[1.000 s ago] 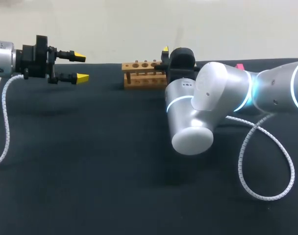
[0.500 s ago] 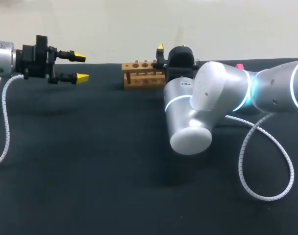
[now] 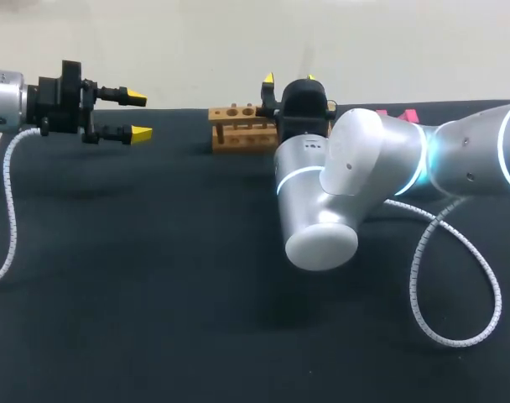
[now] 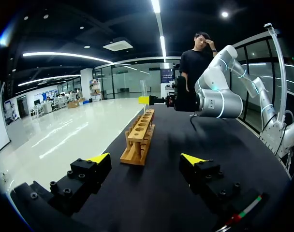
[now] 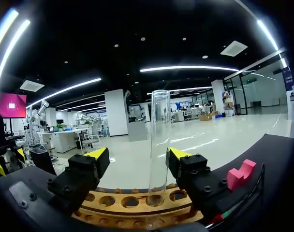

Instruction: Grasp the test tube, adjust it, and insert it.

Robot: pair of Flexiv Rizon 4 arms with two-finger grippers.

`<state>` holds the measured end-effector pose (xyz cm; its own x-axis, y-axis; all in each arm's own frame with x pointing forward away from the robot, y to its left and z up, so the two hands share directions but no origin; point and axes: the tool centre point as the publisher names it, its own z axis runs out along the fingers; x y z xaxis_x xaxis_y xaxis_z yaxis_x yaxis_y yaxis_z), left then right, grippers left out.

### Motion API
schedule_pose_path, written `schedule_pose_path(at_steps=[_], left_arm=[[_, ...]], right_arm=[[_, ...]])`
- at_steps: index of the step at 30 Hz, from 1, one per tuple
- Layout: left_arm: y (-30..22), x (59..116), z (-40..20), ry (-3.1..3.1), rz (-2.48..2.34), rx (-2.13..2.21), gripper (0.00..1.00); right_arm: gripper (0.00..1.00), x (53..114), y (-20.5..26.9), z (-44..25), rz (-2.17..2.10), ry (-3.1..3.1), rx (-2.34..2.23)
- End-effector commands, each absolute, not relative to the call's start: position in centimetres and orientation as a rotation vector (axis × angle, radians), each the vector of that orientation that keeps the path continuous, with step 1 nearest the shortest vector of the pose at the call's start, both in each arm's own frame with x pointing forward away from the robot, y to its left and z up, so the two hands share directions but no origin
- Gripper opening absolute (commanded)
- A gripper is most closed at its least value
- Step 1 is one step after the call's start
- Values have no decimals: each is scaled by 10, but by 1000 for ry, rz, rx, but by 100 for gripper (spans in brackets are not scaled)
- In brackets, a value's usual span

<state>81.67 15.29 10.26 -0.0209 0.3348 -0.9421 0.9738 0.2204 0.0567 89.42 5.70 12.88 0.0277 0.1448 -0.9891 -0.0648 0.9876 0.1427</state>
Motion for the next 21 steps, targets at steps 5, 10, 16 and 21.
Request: schedule_pose_path(at_steps=[5, 10, 16, 21], left_arm=[[153, 817, 102, 1535, -841, 1281, 100], [153, 817, 102, 1535, -841, 1281, 100], [153, 817, 102, 1535, -841, 1281, 100], [153, 817, 102, 1535, -841, 1281, 100]], right_arm=[[78, 889, 60, 133, 335, 1505, -112], [76, 888, 64, 133, 342, 1504, -112], [80, 889, 63, 132, 321, 1509, -97], [100, 888, 59, 133, 297, 1514, -86]])
